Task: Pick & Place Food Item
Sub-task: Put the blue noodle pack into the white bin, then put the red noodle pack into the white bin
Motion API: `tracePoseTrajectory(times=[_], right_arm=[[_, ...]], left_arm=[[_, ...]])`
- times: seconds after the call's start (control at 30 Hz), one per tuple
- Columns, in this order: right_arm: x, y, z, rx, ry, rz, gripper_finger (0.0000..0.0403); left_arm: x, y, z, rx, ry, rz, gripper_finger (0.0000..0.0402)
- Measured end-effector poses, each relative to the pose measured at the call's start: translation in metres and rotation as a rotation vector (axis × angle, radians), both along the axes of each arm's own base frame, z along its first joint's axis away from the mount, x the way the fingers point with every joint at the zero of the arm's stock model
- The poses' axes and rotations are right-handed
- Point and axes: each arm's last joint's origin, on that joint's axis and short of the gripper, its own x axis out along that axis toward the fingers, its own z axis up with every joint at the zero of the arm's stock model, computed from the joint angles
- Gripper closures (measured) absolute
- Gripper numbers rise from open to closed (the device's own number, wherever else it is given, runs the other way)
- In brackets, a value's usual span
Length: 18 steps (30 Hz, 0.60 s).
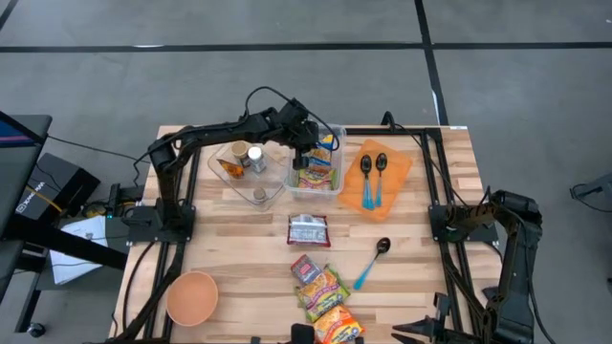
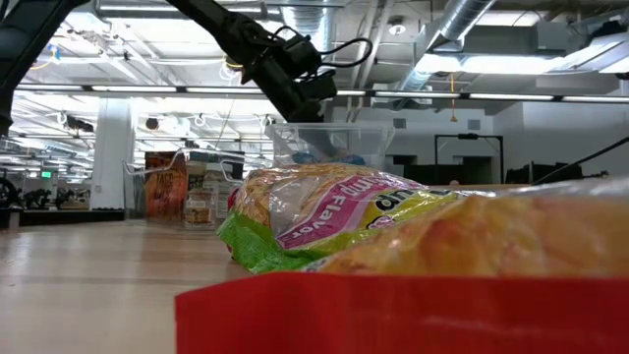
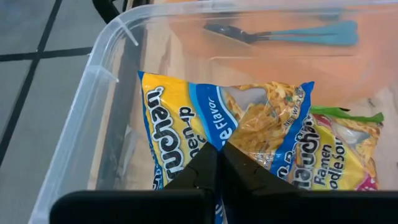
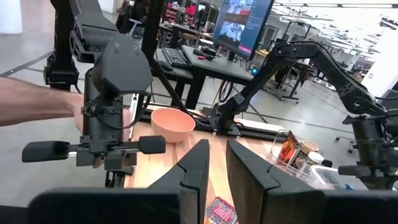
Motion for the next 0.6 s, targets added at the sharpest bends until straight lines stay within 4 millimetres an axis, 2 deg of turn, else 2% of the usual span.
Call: tracePoseTrajectory(times=[0.23, 0.6], right_arm=[[0.0000, 0.0001, -0.0001, 0.001, 0.003, 0.004, 0.0351], [0.0000, 0.0001, -0.0001, 0.001, 0.004, 0.005, 0.0351]], left_arm=[[0.0020, -0.0020, 0.0008, 0.015, -0.006, 0.003, 0.0382], [0.0039, -0.0032, 0.0021, 0.042, -0.010, 0.026, 0.0303]])
